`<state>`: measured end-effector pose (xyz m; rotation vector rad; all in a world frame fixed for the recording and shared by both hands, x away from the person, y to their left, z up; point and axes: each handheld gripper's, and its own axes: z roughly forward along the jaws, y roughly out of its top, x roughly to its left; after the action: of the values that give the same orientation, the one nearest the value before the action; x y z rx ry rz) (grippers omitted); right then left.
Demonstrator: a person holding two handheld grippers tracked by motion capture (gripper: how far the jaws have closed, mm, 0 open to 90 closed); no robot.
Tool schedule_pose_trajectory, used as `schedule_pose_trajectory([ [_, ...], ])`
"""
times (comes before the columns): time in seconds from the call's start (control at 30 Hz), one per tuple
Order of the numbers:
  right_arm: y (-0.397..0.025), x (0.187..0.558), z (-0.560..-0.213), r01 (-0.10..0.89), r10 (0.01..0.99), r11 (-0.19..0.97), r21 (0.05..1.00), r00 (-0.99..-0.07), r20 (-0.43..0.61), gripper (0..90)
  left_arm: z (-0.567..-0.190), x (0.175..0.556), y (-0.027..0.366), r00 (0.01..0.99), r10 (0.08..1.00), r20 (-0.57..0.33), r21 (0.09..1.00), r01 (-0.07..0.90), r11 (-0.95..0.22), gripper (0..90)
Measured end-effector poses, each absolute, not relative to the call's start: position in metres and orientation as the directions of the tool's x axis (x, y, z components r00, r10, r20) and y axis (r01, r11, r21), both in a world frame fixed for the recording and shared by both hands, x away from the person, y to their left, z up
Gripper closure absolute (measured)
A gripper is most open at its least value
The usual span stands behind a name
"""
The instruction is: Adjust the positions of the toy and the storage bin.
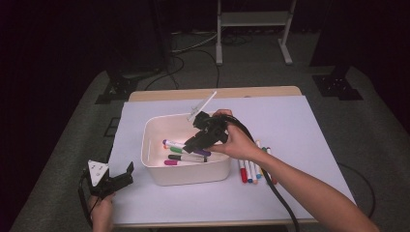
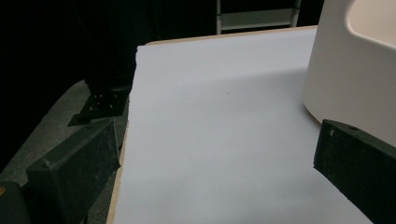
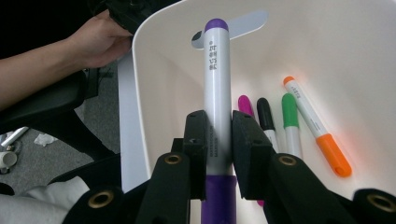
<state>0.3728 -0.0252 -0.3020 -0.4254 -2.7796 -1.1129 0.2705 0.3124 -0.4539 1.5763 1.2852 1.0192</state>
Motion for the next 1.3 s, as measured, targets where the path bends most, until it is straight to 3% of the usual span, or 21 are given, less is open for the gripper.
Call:
schedule_pose_trajectory([
  [0.77, 0.024, 0.376, -0.333, 0.255, 0.158, 0.782, 0.569, -0.964, 0.215, 75.3, -0.454, 0.271, 0.313, 0.148, 0.986, 0.075, 0.943, 0.31, -0.118, 0.0],
  [0.87, 0.026, 0.376, -0.336, 0.246, 0.156, 0.796, 0.553, -0.966, 0.206, 66.8, -0.454, 0.271, 0.313, 0.153, 0.985, 0.075, 0.944, 0.306, -0.12, 0.0],
  [1.3, 0.008, 0.371, -0.324, 0.258, 0.182, 0.772, 0.581, -0.965, 0.188, 62.2, -0.454, 0.271, 0.312, 0.16, 0.984, 0.084, 0.945, 0.301, -0.129, 0.0],
])
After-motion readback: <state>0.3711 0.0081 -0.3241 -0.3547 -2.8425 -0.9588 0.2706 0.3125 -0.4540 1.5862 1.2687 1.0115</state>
